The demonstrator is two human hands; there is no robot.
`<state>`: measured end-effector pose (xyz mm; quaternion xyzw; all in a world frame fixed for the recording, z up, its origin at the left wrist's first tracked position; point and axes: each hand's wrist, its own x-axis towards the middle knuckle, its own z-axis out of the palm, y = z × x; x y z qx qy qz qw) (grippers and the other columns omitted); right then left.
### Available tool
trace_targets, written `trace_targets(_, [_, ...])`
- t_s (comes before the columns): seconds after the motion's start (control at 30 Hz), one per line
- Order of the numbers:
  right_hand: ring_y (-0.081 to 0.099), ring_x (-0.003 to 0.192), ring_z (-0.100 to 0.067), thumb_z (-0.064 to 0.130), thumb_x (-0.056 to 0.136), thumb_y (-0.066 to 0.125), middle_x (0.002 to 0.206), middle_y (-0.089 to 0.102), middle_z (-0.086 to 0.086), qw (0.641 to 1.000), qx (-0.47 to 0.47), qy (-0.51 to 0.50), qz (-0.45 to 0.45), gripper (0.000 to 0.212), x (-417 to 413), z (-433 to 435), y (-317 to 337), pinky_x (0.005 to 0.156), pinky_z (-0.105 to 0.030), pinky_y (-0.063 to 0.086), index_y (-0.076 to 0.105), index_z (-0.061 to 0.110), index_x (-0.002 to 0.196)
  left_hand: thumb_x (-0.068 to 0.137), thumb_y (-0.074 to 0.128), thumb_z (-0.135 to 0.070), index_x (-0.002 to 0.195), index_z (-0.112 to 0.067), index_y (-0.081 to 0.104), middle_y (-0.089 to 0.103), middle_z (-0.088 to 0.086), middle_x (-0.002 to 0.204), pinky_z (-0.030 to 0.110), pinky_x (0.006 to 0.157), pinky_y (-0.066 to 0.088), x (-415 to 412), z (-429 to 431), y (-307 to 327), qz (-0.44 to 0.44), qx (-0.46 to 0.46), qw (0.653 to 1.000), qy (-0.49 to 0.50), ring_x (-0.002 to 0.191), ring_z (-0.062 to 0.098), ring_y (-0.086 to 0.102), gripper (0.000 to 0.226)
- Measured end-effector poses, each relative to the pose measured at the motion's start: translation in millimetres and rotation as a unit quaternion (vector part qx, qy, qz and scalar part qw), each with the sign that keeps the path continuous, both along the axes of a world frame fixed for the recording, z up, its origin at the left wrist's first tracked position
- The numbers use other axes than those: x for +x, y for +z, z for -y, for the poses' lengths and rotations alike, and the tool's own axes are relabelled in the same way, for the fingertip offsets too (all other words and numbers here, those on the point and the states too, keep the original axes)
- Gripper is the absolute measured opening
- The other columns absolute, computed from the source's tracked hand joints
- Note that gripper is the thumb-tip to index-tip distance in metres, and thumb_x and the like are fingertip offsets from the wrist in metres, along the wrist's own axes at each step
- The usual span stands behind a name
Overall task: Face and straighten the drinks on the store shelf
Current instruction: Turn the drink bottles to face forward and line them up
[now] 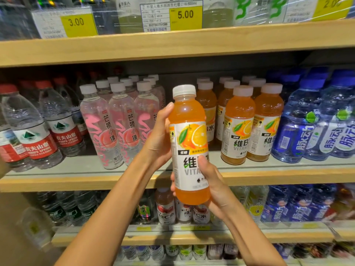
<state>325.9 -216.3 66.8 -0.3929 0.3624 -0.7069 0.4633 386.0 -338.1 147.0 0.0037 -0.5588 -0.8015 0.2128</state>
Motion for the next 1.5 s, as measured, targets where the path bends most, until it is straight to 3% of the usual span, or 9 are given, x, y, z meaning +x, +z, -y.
trace_targets(0.13, [0.07, 0.096, -0.017, 0.064, 0.065, 0.069, 0.103, 0.073, -0.002, 0.969, 0.009, -0.214, -0.12, 0.07, -6.5, 0.0, 1.9, 0.076, -0.026, 0.055, 0.059, 0.017, 0.115, 0.095, 0.045, -0.046, 0.106, -0.014, 0.064, 0.072, -0.005, 0.084, 0.025, 0.074, 0.051, 2.5, -6.4, 1.3, 0.03, -0.13, 0.971, 0.2, 0.08, 0.007, 0.068, 0.039])
trace_targets(0.3, [0.064, 0.083, 0.001, 0.068, 0.073, 0.052, 0.089, 0.068, 0.017, 0.901, 0.025, -0.359, -0.241, 0.058, -1.0, 2.7, -1.8, 0.068, -0.014, 0.046, 0.056, 0.023, 0.109, 0.082, 0.058, -0.055, 0.113, -0.018, 0.062, 0.072, 0.0, 0.102, 0.023, 0.075, 0.056, -7.7, -30.3, 7.6, 0.031, -0.163, 0.948, 0.273, 0.091, 0.009, 0.07, 0.049])
trace_targets(0.47, [0.058, 0.103, -0.013, 0.071, 0.077, 0.038, 0.114, 0.062, 0.004, 0.833, 0.089, -0.421, -0.347, 0.071, 10.0, 5.3, -10.8, 0.082, -0.031, 0.047, 0.043, 0.024, 0.13, 0.076, 0.078, -0.035, 0.095, -0.017, 0.064, 0.072, 0.0, 0.087, 0.021, 0.066, 0.055, -20.1, -41.1, 4.3, -0.003, -0.093, 0.918, 0.385, 0.078, 0.01, 0.071, 0.029])
trace_targets(0.57, [0.057, 0.104, -0.003, 0.069, 0.083, 0.035, 0.113, 0.063, 0.01, 0.863, 0.066, -0.387, -0.317, 0.065, 10.9, 2.6, -14.6, 0.083, -0.013, 0.043, 0.045, 0.024, 0.129, 0.078, 0.076, -0.024, 0.084, -0.013, 0.067, 0.07, -0.002, 0.072, 0.023, 0.06, 0.052, -20.6, -39.1, 1.9, -0.01, -0.067, 0.924, 0.376, 0.067, 0.011, 0.067, 0.016])
trace_targets(0.73, [0.069, 0.097, -0.025, 0.056, 0.092, 0.033, 0.111, 0.07, -0.012, 0.989, 0.027, -0.144, 0.005, 0.06, -0.8, -12.3, -7.8, 0.081, -0.038, 0.056, 0.061, 0.011, 0.121, 0.069, 0.073, -0.029, 0.095, -0.006, 0.062, 0.064, 0.015, 0.088, 0.029, 0.06, 0.052, -10.1, -26.8, 1.1, 0.018, 0.07, 0.982, 0.173, 0.071, 0.026, 0.062, 0.037])
trace_targets(0.93, [0.067, 0.077, -0.032, 0.062, 0.086, 0.041, 0.097, 0.066, -0.025, 0.993, 0.013, 0.067, 0.099, 0.073, 8.1, -19.0, -3.9, 0.069, -0.039, 0.058, 0.06, 0.002, 0.122, 0.052, 0.083, -0.041, 0.098, -0.009, 0.064, 0.066, 0.008, 0.09, 0.03, 0.068, 0.053, -3.8, -12.6, 3.1, -0.04, 0.118, 0.989, -0.075, 0.072, 0.022, 0.065, 0.059])
trace_targets(1.13, [0.068, 0.076, -0.031, 0.069, 0.074, 0.058, 0.097, 0.07, -0.02, 0.998, 0.03, -0.046, 0.028, 0.073, 21.0, -16.7, -8.8, 0.065, -0.039, 0.059, 0.064, 0.01, 0.116, 0.051, 0.086, -0.04, 0.103, -0.005, 0.067, 0.068, 0.013, 0.097, 0.033, 0.075, 0.057, -0.3, -8.4, -6.3, -0.056, 0.152, 0.98, -0.114, 0.079, 0.025, 0.067, 0.065])
trace_targets(1.37, [0.069, 0.091, -0.009, 0.063, 0.074, 0.056, 0.099, 0.073, 0.004, 0.953, 0.007, -0.281, -0.11, 0.061, 24.6, -13.4, -13.4, 0.067, -0.018, 0.053, 0.059, 0.017, 0.115, 0.095, 0.045, -0.046, 0.098, -0.017, 0.067, 0.071, -0.004, 0.073, 0.019, 0.061, 0.052, 7.6, -22.8, -10.1, 0.044, -0.054, 0.978, 0.197, 0.067, 0.005, 0.067, 0.037])
trace_targets(1.5, [0.065, 0.086, -0.001, 0.067, 0.075, 0.053, 0.093, 0.068, 0.011, 0.888, 0.054, -0.405, -0.21, 0.054, 29.7, -9.3, -20.4, 0.067, -0.012, 0.048, 0.054, 0.028, 0.113, 0.09, 0.055, -0.049, 0.092, -0.022, 0.068, 0.072, -0.006, 0.078, 0.016, 0.057, 0.05, 1.9, -39.9, -10.1, 0.043, -0.141, 0.946, 0.288, 0.071, 0.007, 0.067, 0.03])
